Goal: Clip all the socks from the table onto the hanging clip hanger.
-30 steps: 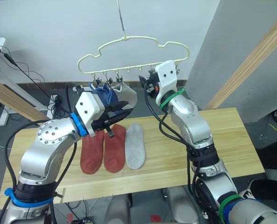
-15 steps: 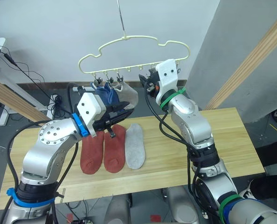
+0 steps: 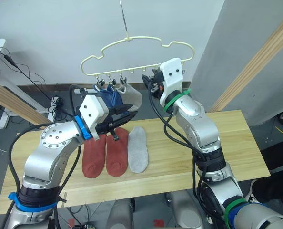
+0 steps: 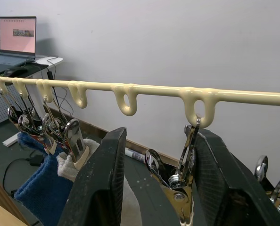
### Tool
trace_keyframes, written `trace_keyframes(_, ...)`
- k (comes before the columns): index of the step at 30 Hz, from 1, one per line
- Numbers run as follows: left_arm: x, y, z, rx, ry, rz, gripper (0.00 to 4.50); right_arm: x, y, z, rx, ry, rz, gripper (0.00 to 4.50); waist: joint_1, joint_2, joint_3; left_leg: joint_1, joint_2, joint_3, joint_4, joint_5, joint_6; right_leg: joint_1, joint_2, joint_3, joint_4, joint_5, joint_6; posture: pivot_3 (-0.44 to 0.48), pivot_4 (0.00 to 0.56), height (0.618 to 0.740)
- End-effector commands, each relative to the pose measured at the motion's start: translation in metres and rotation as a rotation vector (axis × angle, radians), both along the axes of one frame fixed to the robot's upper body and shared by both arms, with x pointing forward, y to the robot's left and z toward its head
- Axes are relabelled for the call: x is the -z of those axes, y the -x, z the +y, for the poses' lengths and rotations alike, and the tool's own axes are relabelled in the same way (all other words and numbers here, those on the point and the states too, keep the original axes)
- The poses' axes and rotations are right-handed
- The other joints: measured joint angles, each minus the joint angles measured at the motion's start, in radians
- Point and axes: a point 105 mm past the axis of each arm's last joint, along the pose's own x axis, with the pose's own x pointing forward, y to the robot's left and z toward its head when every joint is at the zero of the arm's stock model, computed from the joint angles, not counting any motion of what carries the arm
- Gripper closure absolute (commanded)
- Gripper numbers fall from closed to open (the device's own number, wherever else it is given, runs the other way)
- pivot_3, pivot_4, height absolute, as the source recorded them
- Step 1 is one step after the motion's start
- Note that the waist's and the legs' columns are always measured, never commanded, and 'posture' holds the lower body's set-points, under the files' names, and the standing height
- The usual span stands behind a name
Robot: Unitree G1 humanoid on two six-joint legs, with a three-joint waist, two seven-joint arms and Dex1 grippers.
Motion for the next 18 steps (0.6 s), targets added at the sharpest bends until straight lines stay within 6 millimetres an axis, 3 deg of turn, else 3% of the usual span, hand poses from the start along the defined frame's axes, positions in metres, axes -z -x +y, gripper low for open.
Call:
trace_keyframes(1,-0.007,0.005,-0.004,0.013,0.005,-0.045,3.29,-0.019,0.007,0.004,-0.016,-0.031,-0.062,2.84,0.0,0.0,0.0,0.0,0.0,0.0,0.0,0.0,0.0,0.0,0.0,0.0,0.0,0.0,0.0,-0.179,0.312,0.731)
trace_keyframes(7,-0.002,0.005,-0.001,-0.014,0.015,-0.029,3.29,-0.02,0.005,0.002,-0.007,-0.034,-0.064,4.38,0.0,0.0,0.0,0.0,0.0,0.0,0.0,0.0,0.0,0.0,0.0,0.0,0.0,0.0,0.0,-0.179,0.315,0.731)
trace_keyframes(12,0.007,0.003,0.001,-0.045,0.01,-0.015,3.29,-0.02,0.005,0.001,-0.004,-0.036,-0.066,4.47,0.0,0.0,0.0,0.0,0.0,0.0,0.0,0.0,0.0,0.0,0.0,0.0,0.0,0.0,0.0,-0.181,0.315,0.731)
trace_keyframes(16,0.033,-0.001,-0.002,-0.087,-0.002,0.033,3.29,-0.021,0.004,0.0,-0.005,-0.034,-0.068,4.47,0.0,0.0,0.0,0.0,0.0,0.0,0.0,0.0,0.0,0.0,0.0,0.0,0.0,0.0,0.0,-0.186,0.314,0.731)
trace_keyframes(18,0.051,-0.001,-0.008,-0.088,0.009,0.08,2.72,-0.021,0.004,0.0,-0.006,-0.032,-0.068,4.5,0.0,0.001,0.0,0.0,0.0,0.0,0.0,0.0,0.0,0.0,0.0,0.001,0.0,0.0,0.0,-0.192,0.316,0.731)
